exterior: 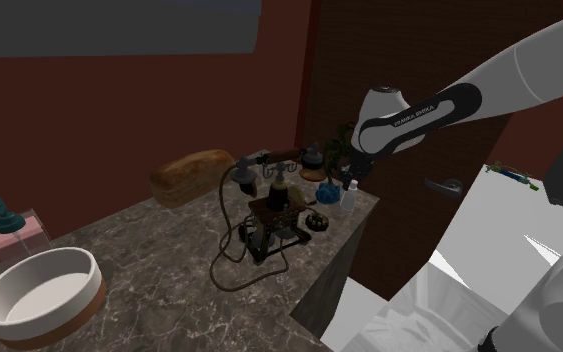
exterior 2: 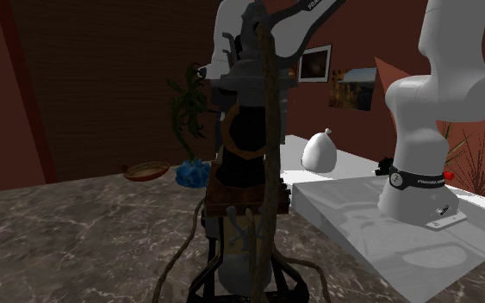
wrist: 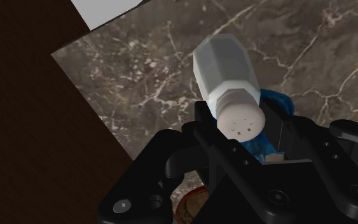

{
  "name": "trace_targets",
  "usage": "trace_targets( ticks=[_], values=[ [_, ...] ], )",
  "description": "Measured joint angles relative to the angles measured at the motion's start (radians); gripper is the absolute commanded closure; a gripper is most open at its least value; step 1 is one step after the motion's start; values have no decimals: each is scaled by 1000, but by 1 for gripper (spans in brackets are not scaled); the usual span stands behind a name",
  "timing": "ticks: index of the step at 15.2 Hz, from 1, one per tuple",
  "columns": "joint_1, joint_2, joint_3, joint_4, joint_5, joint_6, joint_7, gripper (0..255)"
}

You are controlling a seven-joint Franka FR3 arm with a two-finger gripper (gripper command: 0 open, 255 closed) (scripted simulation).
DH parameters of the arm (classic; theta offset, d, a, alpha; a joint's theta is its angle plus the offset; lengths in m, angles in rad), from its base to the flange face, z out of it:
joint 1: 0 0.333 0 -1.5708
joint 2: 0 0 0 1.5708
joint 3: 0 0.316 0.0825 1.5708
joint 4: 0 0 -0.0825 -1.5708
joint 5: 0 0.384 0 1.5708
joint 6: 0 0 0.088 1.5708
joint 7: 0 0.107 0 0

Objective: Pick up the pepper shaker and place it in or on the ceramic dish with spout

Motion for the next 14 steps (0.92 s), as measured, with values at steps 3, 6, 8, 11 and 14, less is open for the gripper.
trace_targets(
  ticks=[3,6,8,11,14],
  values=[
    [0,0,0,0,0,0,0,255],
    [0,-18,0,10,0,-29,-2,255],
    [1,-34,1,18,0,-53,-2,255],
    [1,-54,1,40,2,-95,-8,255],
    [2,-72,2,62,4,-135,-10,255]
  ],
)
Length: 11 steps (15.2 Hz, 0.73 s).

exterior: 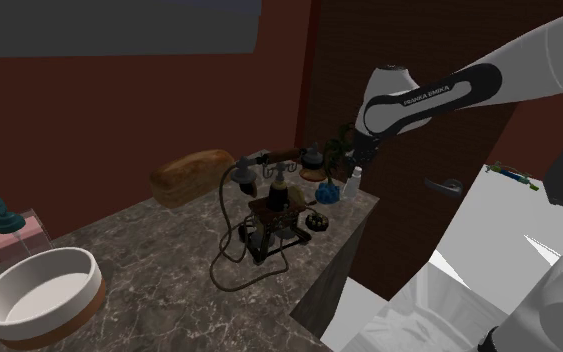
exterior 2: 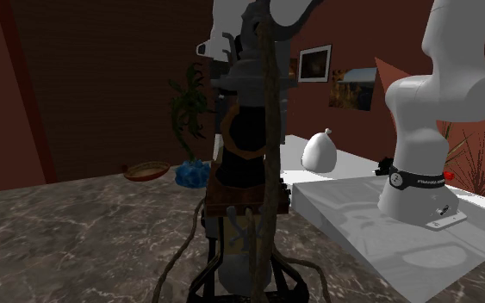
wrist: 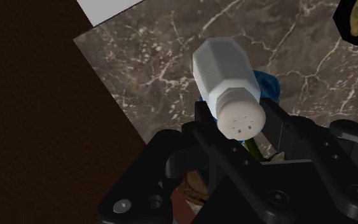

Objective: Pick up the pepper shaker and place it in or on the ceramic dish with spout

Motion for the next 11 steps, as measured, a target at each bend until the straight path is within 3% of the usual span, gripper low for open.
trace_targets(
  ticks=[11],
  values=[
    [2,-54,3,89,5,-143,-12,255]
  ],
)
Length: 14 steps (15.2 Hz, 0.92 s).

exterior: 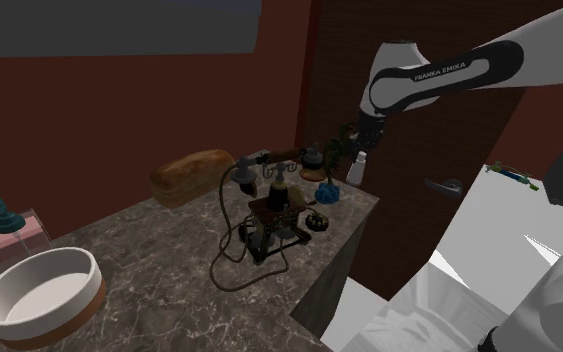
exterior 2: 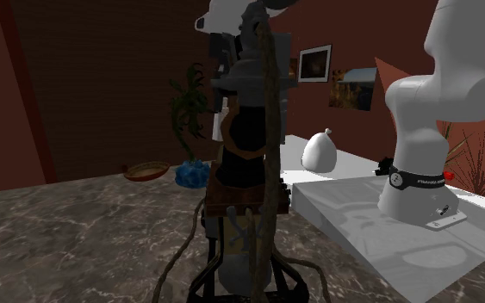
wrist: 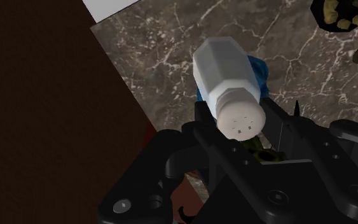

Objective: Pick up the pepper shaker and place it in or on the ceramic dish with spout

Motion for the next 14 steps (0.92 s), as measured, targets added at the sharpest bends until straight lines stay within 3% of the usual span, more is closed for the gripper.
trace_targets(
  ticks=[5,14],
  values=[
    [3,65,1,121,13,-56,-9,255],
    [-11,432,-1,649,70,-217,-48,255]
  ],
)
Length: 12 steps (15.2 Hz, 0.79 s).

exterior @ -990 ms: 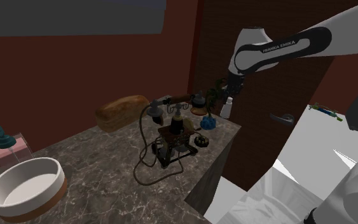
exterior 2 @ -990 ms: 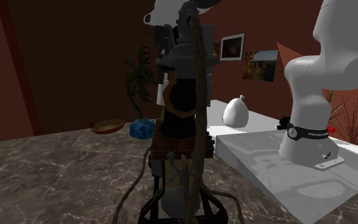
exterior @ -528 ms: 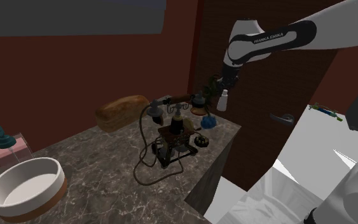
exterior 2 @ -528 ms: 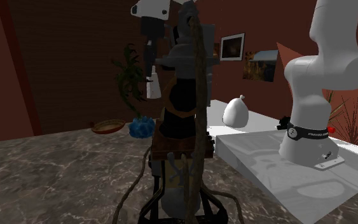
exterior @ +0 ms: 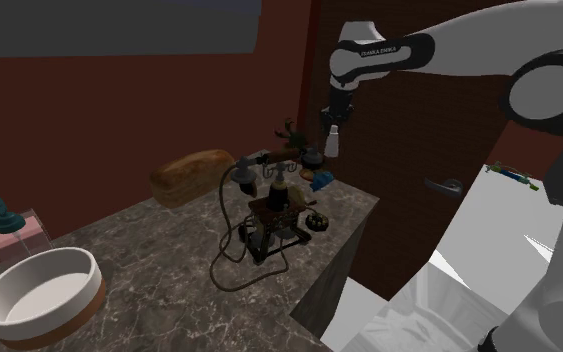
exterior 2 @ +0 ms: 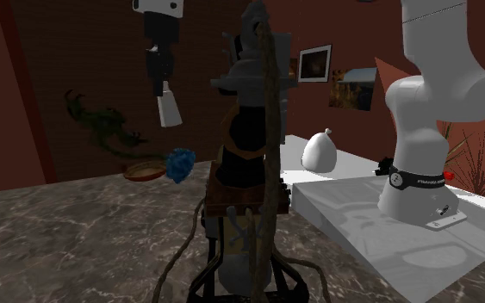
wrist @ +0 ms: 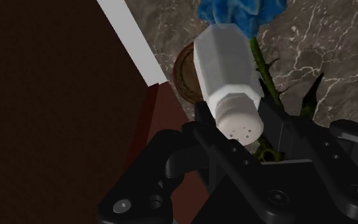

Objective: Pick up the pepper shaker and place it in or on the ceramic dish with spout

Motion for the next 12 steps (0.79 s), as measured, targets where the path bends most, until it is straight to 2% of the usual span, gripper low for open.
trace_targets(
  ticks=[1,4,5,7,12],
  values=[
    [-1,43,2,61,4,-19,1,255],
    [-17,221,5,365,25,-144,-10,255],
    [-21,265,7,429,29,-165,-11,255],
    [-24,292,7,453,31,-162,-12,255],
    [-20,290,8,380,30,-92,-7,255]
  ],
)
